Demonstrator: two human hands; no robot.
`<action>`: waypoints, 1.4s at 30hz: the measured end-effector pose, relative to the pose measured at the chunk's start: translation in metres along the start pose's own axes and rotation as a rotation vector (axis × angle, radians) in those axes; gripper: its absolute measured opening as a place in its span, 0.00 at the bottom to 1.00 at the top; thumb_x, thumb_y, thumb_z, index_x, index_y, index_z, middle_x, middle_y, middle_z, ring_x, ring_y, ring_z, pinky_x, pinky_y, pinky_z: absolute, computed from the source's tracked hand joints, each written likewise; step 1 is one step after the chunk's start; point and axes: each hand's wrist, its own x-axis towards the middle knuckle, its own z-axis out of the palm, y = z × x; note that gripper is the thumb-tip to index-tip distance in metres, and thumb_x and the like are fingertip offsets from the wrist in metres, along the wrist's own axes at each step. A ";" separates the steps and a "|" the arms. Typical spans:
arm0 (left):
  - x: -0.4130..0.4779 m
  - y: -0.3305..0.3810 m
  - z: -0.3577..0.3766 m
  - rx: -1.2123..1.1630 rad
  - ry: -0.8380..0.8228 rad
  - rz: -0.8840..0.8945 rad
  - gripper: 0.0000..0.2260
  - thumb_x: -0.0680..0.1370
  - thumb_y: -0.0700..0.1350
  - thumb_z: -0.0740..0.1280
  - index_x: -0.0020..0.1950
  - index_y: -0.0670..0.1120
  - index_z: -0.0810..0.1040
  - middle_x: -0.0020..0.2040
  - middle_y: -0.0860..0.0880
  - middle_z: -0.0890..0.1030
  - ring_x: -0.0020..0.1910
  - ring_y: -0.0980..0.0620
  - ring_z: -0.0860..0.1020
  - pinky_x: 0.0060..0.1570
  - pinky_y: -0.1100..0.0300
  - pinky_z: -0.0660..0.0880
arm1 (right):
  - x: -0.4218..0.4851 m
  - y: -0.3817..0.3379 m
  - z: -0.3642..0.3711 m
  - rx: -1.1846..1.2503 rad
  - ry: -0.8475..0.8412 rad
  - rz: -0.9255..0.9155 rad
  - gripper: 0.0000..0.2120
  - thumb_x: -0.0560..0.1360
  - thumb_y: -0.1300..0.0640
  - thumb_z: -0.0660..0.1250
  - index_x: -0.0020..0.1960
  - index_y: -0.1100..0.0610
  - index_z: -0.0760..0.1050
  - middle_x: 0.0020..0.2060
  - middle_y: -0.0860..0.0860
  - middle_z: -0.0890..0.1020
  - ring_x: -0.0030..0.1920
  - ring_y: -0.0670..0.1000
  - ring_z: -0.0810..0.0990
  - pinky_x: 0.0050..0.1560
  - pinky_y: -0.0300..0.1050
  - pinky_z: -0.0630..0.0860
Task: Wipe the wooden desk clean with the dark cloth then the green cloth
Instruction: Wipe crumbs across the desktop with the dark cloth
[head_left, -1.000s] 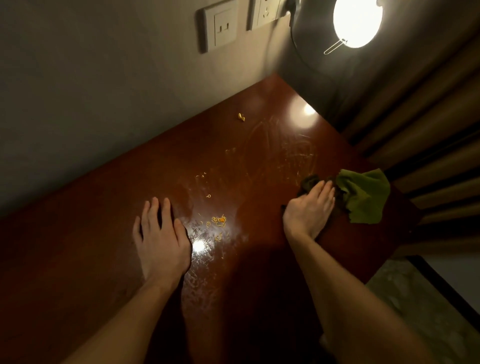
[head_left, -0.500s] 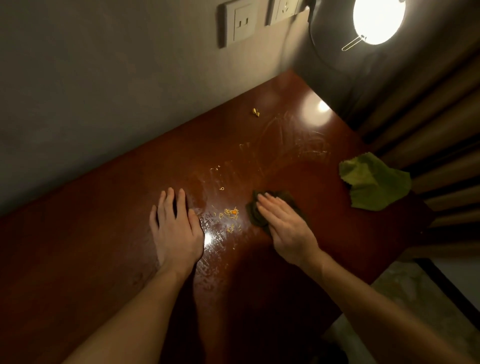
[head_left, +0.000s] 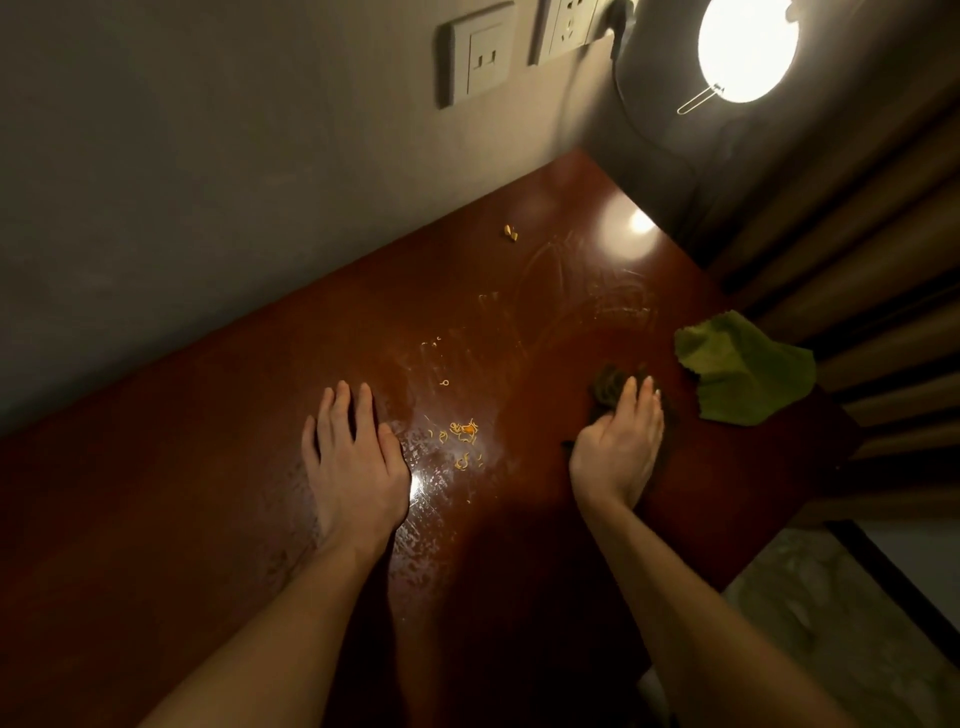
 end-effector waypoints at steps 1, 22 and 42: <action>0.000 0.000 0.001 0.000 0.002 0.001 0.24 0.88 0.50 0.54 0.84 0.46 0.61 0.85 0.45 0.60 0.85 0.48 0.52 0.84 0.45 0.46 | 0.011 -0.004 0.002 -0.002 0.002 0.014 0.27 0.85 0.60 0.54 0.84 0.57 0.59 0.84 0.52 0.58 0.84 0.51 0.52 0.84 0.51 0.50; 0.001 -0.003 0.002 -0.002 0.014 0.026 0.25 0.87 0.52 0.51 0.84 0.45 0.61 0.85 0.44 0.60 0.85 0.47 0.53 0.83 0.45 0.47 | 0.063 -0.003 -0.001 0.057 -0.389 -0.821 0.23 0.84 0.63 0.59 0.79 0.58 0.70 0.79 0.51 0.70 0.82 0.48 0.60 0.81 0.36 0.46; 0.000 -0.002 0.005 -0.009 0.035 0.022 0.27 0.86 0.52 0.50 0.83 0.44 0.63 0.83 0.42 0.62 0.85 0.46 0.55 0.83 0.45 0.47 | 0.117 -0.048 0.029 0.030 0.090 0.039 0.31 0.80 0.61 0.54 0.82 0.64 0.60 0.83 0.59 0.60 0.83 0.57 0.56 0.83 0.51 0.49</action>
